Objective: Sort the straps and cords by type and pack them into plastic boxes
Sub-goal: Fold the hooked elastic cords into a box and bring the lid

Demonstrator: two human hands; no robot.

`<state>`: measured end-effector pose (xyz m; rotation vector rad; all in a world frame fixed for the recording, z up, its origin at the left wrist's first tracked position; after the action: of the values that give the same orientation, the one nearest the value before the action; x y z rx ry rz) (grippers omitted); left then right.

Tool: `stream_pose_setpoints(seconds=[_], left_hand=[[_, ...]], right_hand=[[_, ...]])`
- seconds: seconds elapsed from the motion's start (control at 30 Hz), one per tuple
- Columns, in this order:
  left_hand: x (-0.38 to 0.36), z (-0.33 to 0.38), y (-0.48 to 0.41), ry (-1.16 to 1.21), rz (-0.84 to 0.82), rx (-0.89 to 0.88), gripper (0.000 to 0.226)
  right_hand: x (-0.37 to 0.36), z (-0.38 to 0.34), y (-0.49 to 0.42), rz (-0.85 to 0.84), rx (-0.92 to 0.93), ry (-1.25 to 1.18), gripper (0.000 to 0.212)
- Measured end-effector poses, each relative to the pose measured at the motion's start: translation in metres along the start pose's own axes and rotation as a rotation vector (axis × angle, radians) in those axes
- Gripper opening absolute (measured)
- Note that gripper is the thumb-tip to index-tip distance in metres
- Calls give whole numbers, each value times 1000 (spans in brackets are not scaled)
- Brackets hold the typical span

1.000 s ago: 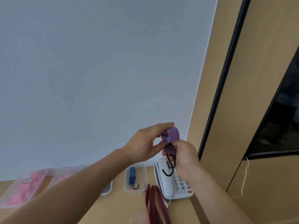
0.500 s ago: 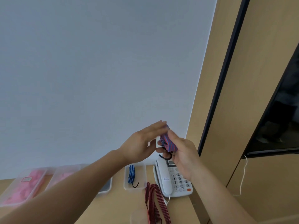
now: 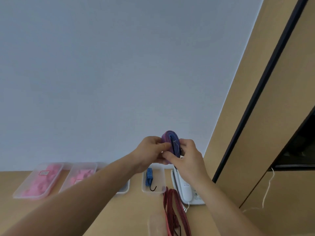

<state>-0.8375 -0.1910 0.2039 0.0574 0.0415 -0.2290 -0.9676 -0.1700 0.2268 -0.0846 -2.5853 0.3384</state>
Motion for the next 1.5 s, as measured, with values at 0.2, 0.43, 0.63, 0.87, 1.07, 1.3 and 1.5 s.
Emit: stream_pose_setpoints(seconds=[0.2,0.43,0.63,0.87,1.07,1.3,1.5], left_hand=[[33,-16,5,152,1,26,17],[47,-48,-5,271,-85,85,20],[48,-77,-33,148,-34,103,25],[72,-135,-92,-1126,-5,64,42],[63,-206,-126,-1545,-179,40,38],[66,-231,-138,-1660,-185,-31,45],[68,-231,-140,-1636,-179,-32,34]], right_hand=[[-19,5,-11,-4,-96,-255,17],[-53,15,-21,-15,-93,-86,21],[-66,52,-46,14,-148,28,19],[-109,132,-100,-83,-201,245,19],[-158,206,-121,-241,-278,406,12],[-195,232,-127,-332,-257,462,12],[-214,229,-120,-388,-110,645,19]])
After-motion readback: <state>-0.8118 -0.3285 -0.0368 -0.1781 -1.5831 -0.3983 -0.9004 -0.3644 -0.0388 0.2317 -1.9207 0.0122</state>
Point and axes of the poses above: each hand's wrist, its own y-axis away from the middle knuckle, its own x-axis out of the back of the hand, z = x × y, the point moved 10 cm from there along -y, towards the middle knuckle, and after that the axes turned 1 degree about -y, right-handed, at the moved point
